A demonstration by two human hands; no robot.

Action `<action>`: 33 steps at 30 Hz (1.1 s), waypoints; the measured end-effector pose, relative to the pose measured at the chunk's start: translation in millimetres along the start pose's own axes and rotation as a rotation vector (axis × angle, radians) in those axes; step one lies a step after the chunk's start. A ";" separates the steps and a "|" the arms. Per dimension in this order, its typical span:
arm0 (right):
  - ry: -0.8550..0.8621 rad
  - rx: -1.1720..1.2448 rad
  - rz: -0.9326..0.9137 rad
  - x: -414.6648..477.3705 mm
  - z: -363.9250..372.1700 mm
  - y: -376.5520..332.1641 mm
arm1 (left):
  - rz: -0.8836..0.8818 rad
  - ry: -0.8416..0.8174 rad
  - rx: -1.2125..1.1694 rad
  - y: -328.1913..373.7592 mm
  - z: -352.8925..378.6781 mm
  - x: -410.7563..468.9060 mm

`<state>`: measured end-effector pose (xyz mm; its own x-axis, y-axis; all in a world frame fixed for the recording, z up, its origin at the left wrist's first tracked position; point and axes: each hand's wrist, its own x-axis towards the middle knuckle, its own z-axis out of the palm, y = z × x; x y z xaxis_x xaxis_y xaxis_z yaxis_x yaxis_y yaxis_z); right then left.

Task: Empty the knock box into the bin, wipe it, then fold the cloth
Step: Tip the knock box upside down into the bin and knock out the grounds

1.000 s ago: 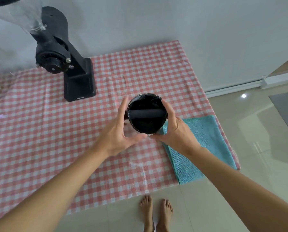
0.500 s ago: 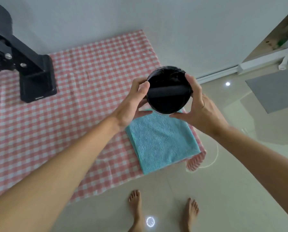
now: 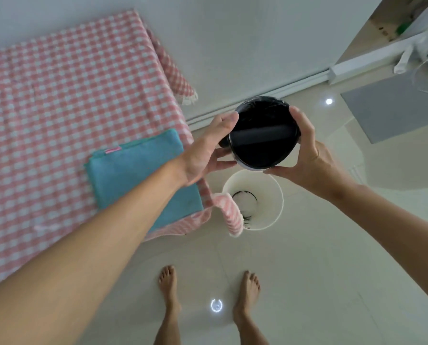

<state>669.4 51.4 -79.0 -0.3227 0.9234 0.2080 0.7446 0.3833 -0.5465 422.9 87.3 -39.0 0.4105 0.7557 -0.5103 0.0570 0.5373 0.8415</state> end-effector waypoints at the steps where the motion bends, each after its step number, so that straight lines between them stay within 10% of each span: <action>1: -0.007 -0.010 0.008 -6.3 -5.0 9.5 | -0.007 -0.004 -0.010 -4.8 11.5 7.0; 15: -0.236 -0.040 0.187 -79.5 38.6 105.4 | -0.147 0.045 -0.128 -120.8 75.2 59.4; 33: -0.511 0.040 0.696 -217.4 235.5 210.9 | 0.002 0.367 0.662 -335.5 45.2 167.1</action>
<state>759.0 -73.6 -430.5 -0.0312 0.8211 -0.5699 0.8522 -0.2761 -0.4444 513.5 16.4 -398.6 0.0890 0.8949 -0.4373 0.6389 0.2855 0.7143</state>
